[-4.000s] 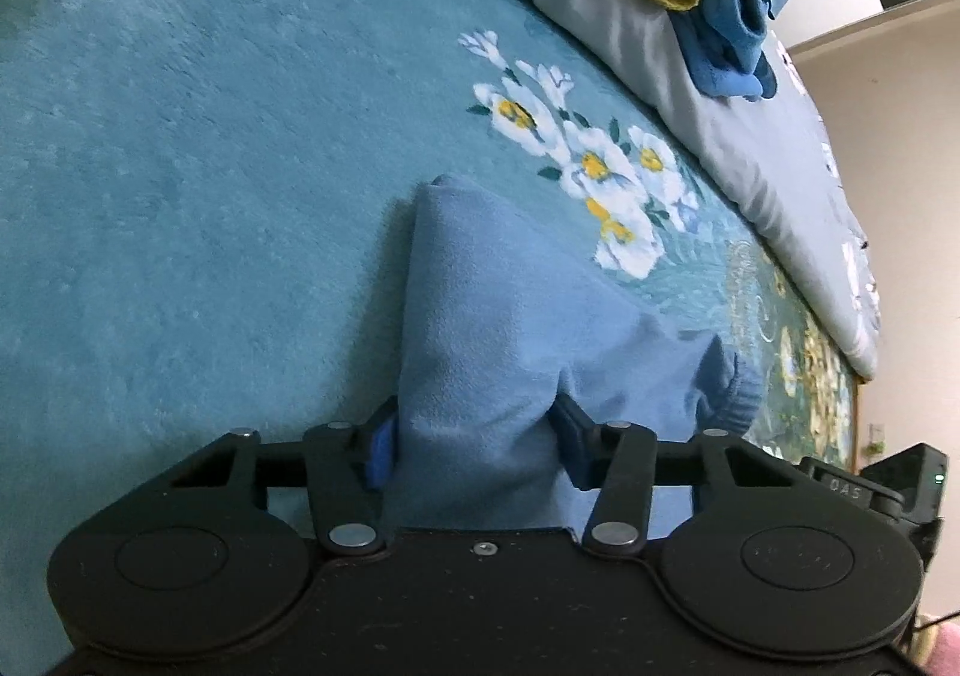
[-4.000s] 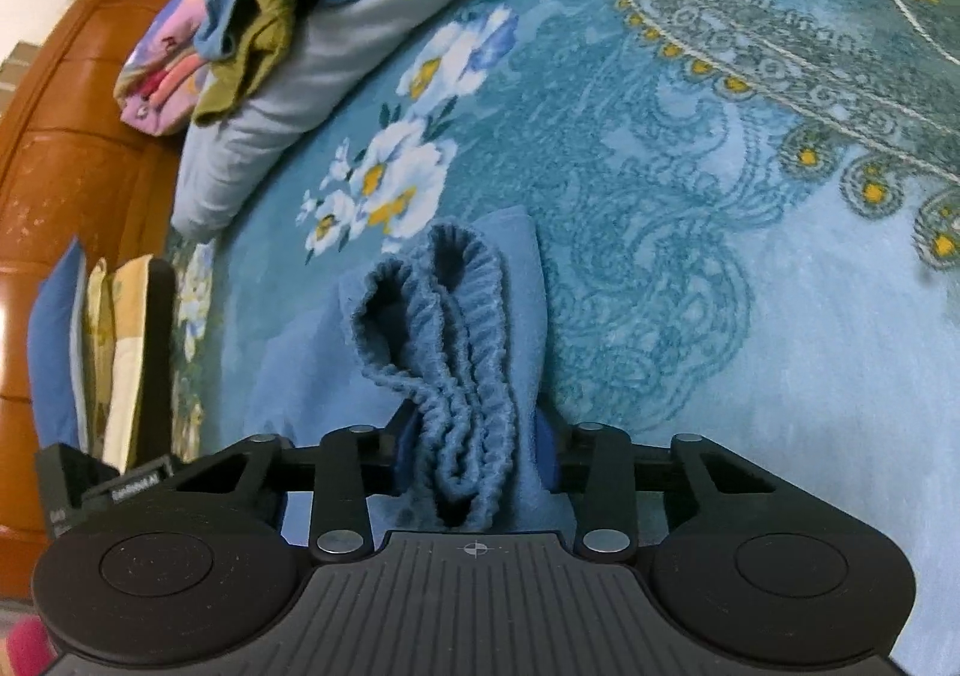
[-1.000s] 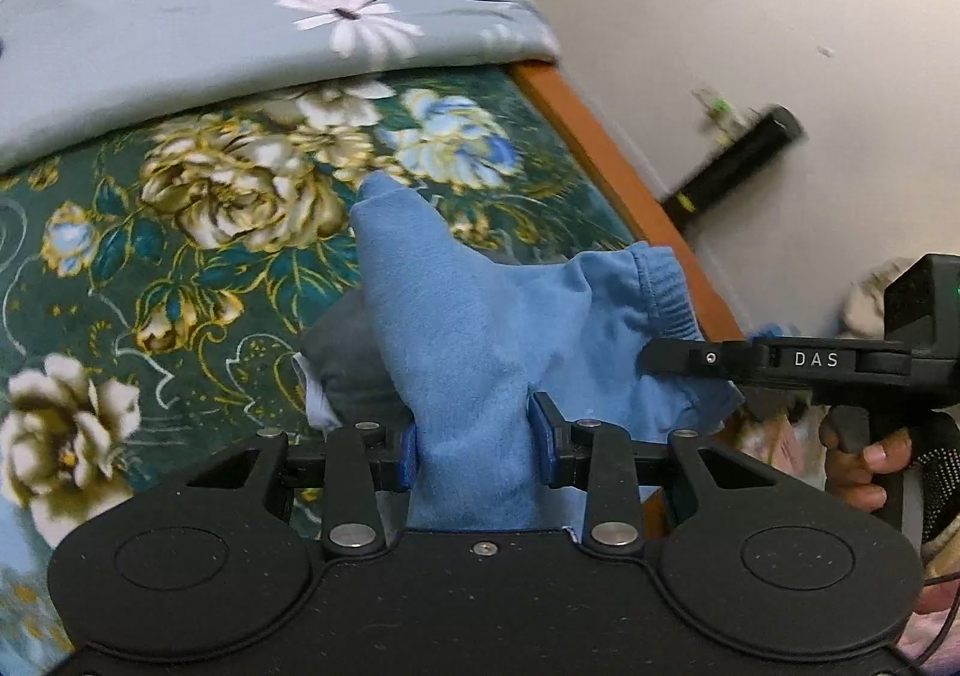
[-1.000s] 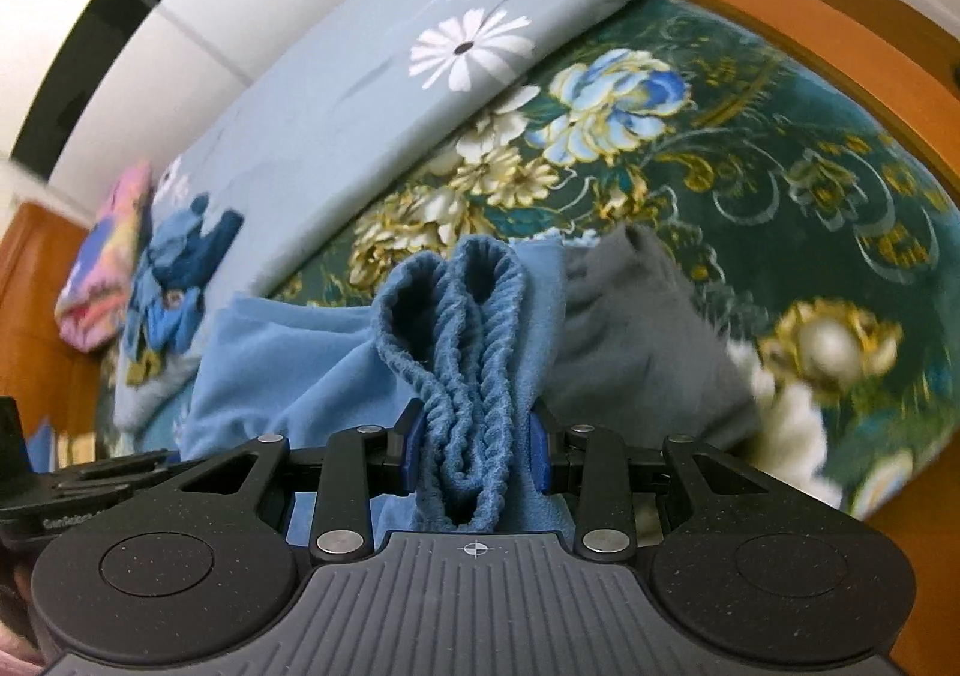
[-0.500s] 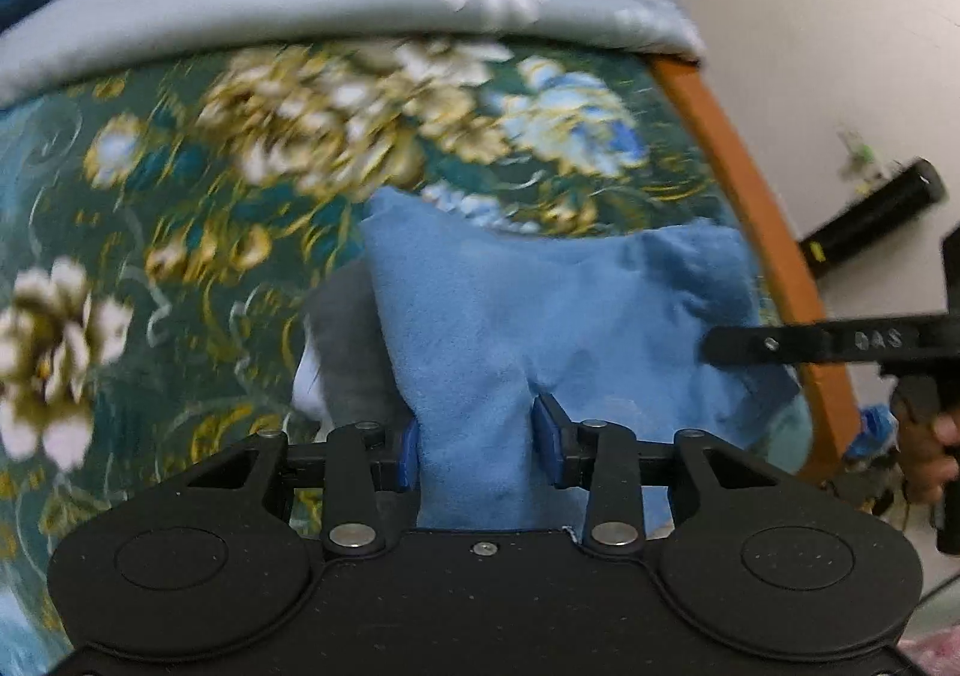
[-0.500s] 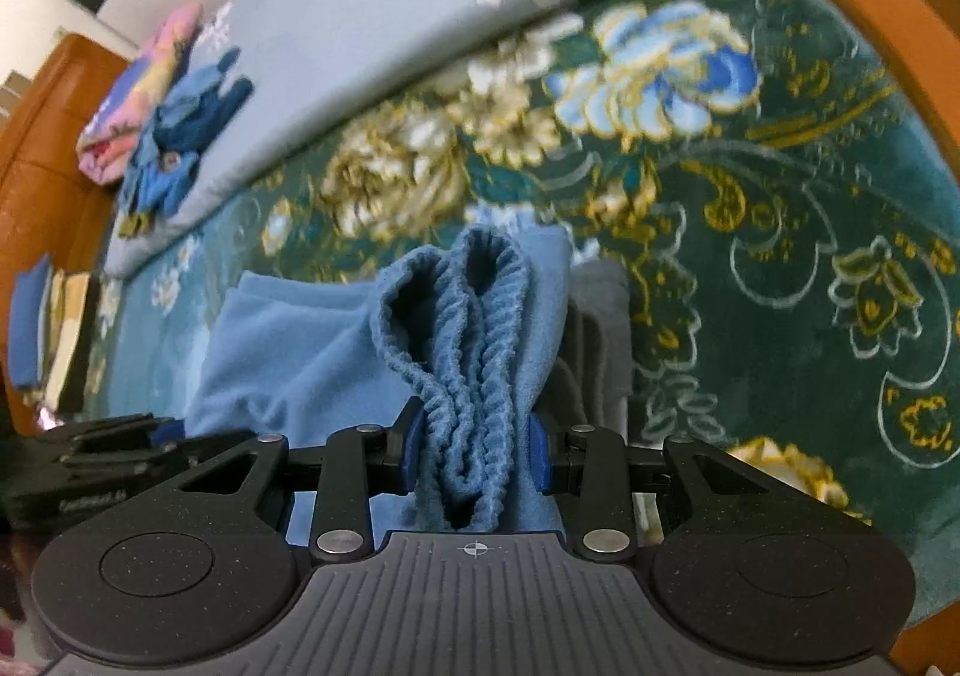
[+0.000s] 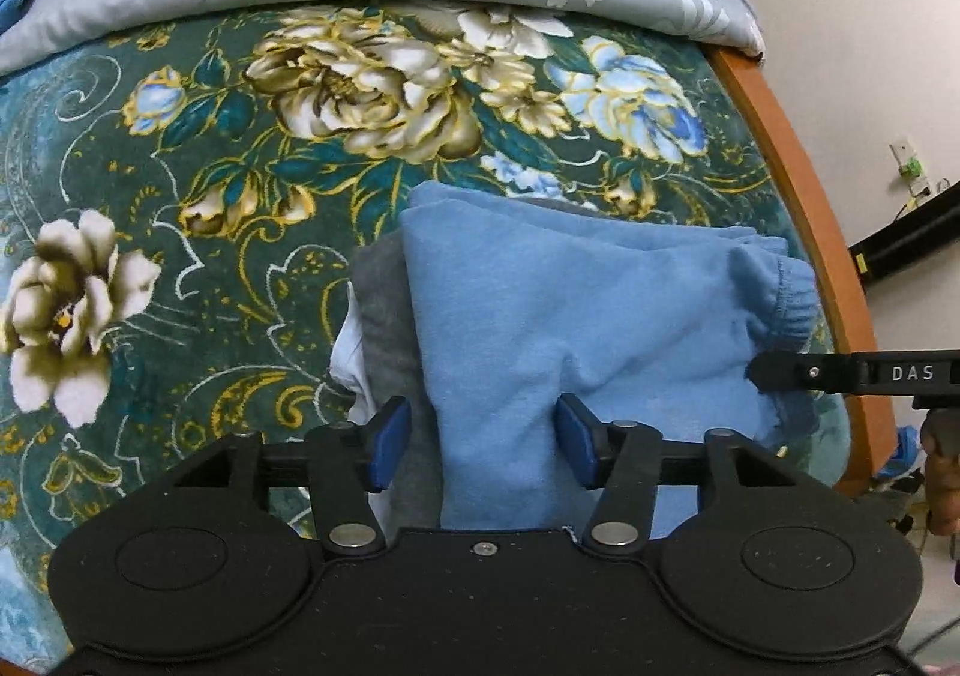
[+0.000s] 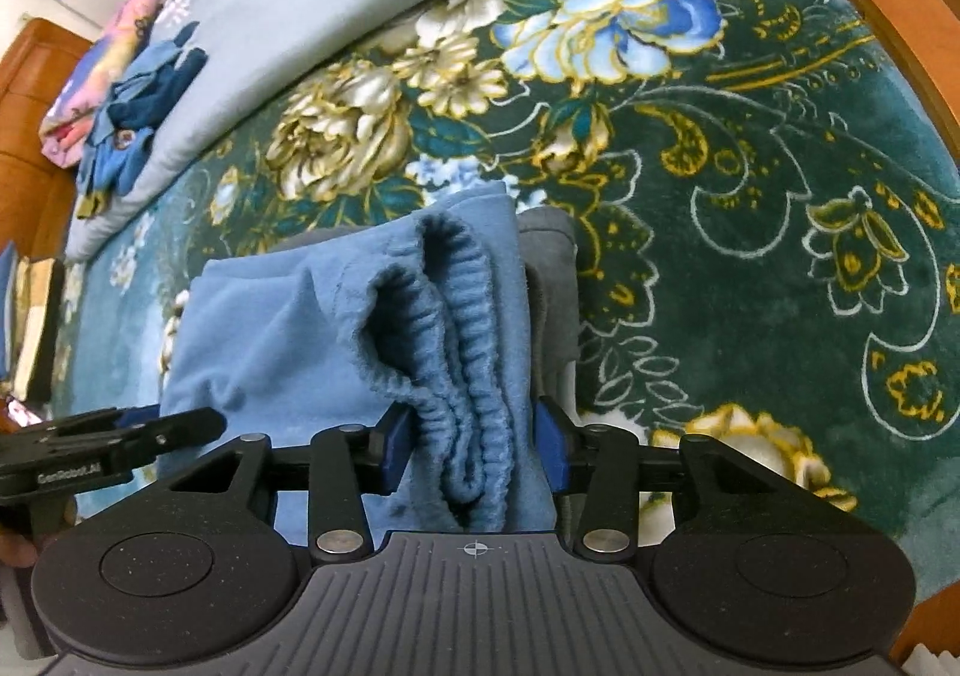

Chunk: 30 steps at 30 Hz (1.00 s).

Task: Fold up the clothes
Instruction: 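Lower the folded sweatpants onto the sheet and open both tools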

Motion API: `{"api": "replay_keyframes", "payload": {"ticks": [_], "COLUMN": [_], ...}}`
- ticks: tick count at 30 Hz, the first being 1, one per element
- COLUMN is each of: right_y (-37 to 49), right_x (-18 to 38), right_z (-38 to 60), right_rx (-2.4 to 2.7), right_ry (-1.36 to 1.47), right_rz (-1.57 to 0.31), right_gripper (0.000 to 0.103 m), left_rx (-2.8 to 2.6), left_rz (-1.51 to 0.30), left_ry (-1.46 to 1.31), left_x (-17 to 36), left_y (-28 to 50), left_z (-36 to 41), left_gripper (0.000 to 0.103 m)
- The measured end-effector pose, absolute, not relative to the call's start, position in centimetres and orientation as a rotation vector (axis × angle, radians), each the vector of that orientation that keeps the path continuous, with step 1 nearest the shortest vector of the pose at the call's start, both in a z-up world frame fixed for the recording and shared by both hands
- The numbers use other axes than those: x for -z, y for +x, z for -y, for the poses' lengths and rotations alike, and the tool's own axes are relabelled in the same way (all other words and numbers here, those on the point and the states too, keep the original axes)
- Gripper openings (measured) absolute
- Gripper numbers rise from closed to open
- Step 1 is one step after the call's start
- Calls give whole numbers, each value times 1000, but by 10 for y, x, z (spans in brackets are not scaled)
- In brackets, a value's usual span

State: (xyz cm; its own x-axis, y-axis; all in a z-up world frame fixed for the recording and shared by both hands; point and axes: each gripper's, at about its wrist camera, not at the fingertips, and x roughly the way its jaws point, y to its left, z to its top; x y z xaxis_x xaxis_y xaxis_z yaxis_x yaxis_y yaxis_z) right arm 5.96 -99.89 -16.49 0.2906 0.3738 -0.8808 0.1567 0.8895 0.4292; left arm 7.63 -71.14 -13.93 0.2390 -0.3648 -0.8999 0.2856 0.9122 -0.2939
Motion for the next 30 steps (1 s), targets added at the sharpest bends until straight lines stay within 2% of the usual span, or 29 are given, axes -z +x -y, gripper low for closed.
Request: {"api": "replay_keyframes", "payload": {"ticks": [7, 10, 12, 21, 25, 28, 30], "right_y": [42, 44, 48, 57, 54, 48, 47], "right_x": [112, 101, 99, 125, 130, 120, 112], "right_z": [1004, 992, 982, 967, 971, 966, 963], "right_rx": [-154, -213, -263, -259, -275, -318, -332], "right_ry": [464, 449, 443, 376, 382, 359, 325], "right_rz": [-1123, -1091, -1090, -1182, -1200, -1178, -1164], "right_gripper": [38, 21, 20, 20, 20, 20, 20], "left_rx": [486, 522, 558, 529, 487, 456, 432], "left_rz": [-1138, -1107, -1114, -1192, -1193, -1184, -1186], "left_ry": [-60, 1, 36, 92, 50, 17, -2], "left_x": [93, 86, 88, 114, 110, 100, 92], "left_y": [66, 63, 60, 54, 54, 49, 44], "left_z": [707, 720, 731, 743, 738, 737, 735], "left_gripper": [49, 45, 35, 35, 35, 38, 50]}}
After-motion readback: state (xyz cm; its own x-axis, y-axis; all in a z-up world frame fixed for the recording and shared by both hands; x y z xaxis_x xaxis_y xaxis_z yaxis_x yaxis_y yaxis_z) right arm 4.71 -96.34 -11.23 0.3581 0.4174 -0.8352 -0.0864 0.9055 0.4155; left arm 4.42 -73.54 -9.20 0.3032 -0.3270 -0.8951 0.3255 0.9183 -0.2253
